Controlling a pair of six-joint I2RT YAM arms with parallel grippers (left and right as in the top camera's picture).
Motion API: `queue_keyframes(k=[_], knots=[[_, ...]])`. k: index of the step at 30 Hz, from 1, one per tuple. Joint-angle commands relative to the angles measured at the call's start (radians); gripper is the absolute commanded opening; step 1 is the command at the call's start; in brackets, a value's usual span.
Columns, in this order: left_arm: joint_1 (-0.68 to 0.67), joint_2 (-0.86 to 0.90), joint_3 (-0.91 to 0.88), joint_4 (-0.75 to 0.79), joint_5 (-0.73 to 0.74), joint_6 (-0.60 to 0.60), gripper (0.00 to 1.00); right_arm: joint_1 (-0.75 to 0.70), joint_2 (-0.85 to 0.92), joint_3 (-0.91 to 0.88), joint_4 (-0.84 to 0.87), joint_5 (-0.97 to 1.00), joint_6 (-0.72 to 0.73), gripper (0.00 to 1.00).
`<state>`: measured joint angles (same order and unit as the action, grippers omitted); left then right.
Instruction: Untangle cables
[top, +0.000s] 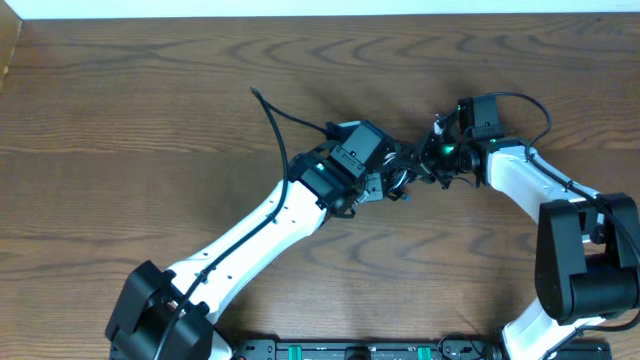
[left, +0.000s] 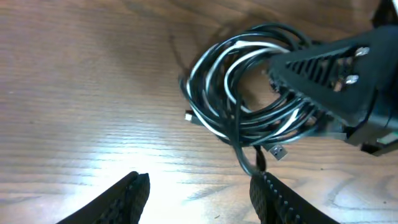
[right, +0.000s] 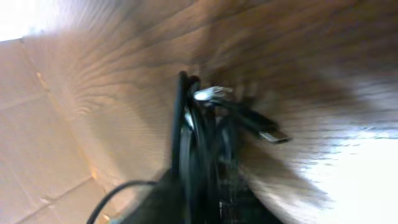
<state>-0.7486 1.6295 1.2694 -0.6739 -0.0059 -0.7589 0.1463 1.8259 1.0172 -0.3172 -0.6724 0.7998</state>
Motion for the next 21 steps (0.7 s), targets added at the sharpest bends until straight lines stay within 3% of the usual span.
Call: queue_keyframes(k=[1, 5, 13, 14, 15, 17, 18, 21], knots=[[0.011, -0.002, 0.002, -0.006, -0.006, 0.005, 0.58, 0.005, 0.003, 0.008, 0.000, 0.046, -0.001, 0.43], [0.011, 0.000, 0.002, 0.004, -0.006, 0.005, 0.58, 0.006, 0.003, 0.008, -0.002, 0.046, -0.001, 0.61], [0.010, 0.030, 0.002, 0.008, 0.006, -0.006, 0.58, 0.006, 0.003, 0.008, -0.032, 0.098, -0.001, 0.61], [0.010, 0.031, 0.002, 0.008, 0.023, -0.006, 0.58, 0.006, 0.003, 0.008, -0.036, 0.098, 0.000, 0.58], [0.010, 0.034, 0.002, 0.007, 0.039, -0.006, 0.57, 0.006, 0.003, 0.008, -0.039, 0.098, -0.001, 0.49], [0.006, 0.038, 0.002, 0.004, 0.074, -0.006, 0.56, 0.006, 0.003, 0.008, -0.047, 0.098, 0.000, 0.14], [0.002, 0.042, 0.002, -0.002, 0.079, -0.006, 0.56, 0.006, 0.003, 0.008, -0.052, 0.097, 0.001, 0.04], [-0.017, 0.055, 0.001, -0.024, 0.080, -0.005, 0.56, 0.006, 0.003, 0.008, -0.071, 0.093, 0.045, 0.01]])
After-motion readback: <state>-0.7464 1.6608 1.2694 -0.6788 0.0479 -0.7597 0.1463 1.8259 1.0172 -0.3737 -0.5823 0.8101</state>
